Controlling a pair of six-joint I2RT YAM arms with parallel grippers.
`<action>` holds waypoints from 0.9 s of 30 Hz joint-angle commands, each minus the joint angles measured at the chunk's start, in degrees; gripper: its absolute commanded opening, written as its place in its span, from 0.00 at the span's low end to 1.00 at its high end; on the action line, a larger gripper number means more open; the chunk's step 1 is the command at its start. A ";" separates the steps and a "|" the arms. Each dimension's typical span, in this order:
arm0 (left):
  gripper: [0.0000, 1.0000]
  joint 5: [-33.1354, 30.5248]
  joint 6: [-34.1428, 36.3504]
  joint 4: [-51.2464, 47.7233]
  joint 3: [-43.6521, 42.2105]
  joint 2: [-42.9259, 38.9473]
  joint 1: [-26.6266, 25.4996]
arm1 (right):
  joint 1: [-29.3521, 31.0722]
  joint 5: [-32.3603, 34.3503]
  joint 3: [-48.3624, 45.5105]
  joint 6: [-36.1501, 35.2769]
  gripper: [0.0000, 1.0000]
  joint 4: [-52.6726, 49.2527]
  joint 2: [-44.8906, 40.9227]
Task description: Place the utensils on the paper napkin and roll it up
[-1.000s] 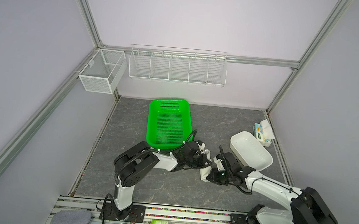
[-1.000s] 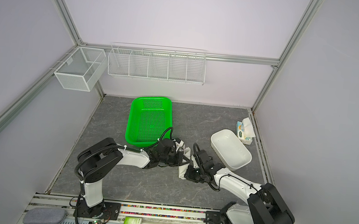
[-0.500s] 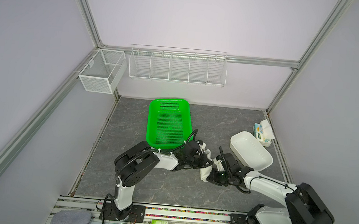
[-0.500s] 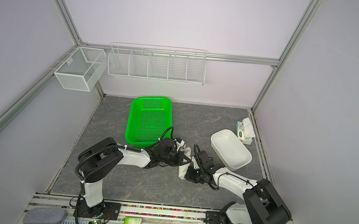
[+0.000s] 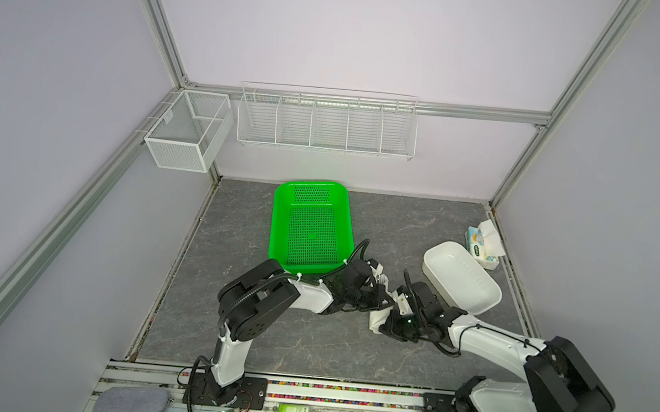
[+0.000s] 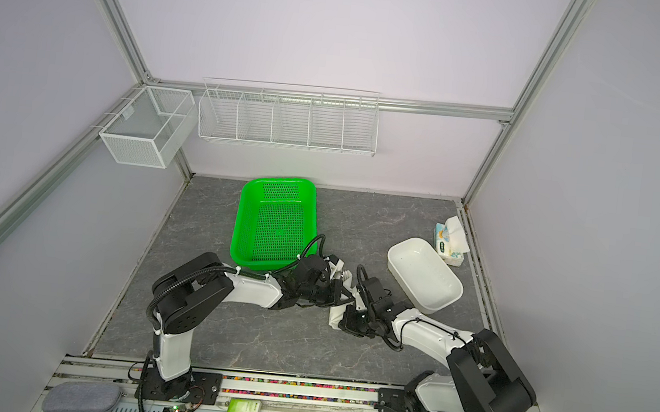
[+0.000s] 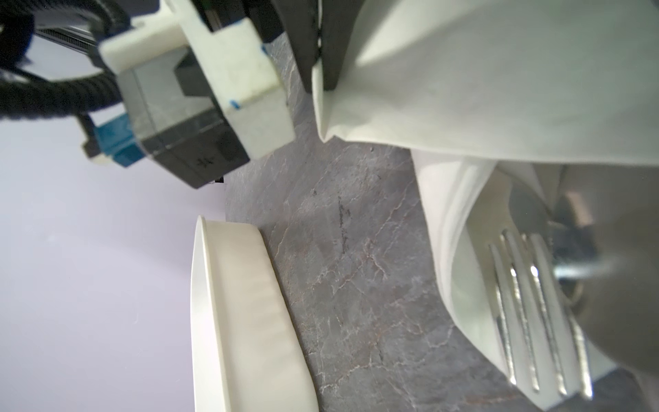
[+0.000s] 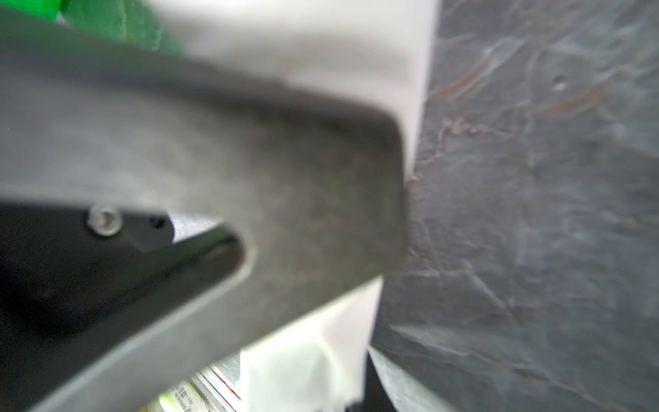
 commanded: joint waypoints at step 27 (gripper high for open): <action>0.00 -1.49 1.03 -2.64 2.45 1.59 -0.34 | -5.77 -1.39 -2.97 5.86 0.39 1.89 -10.22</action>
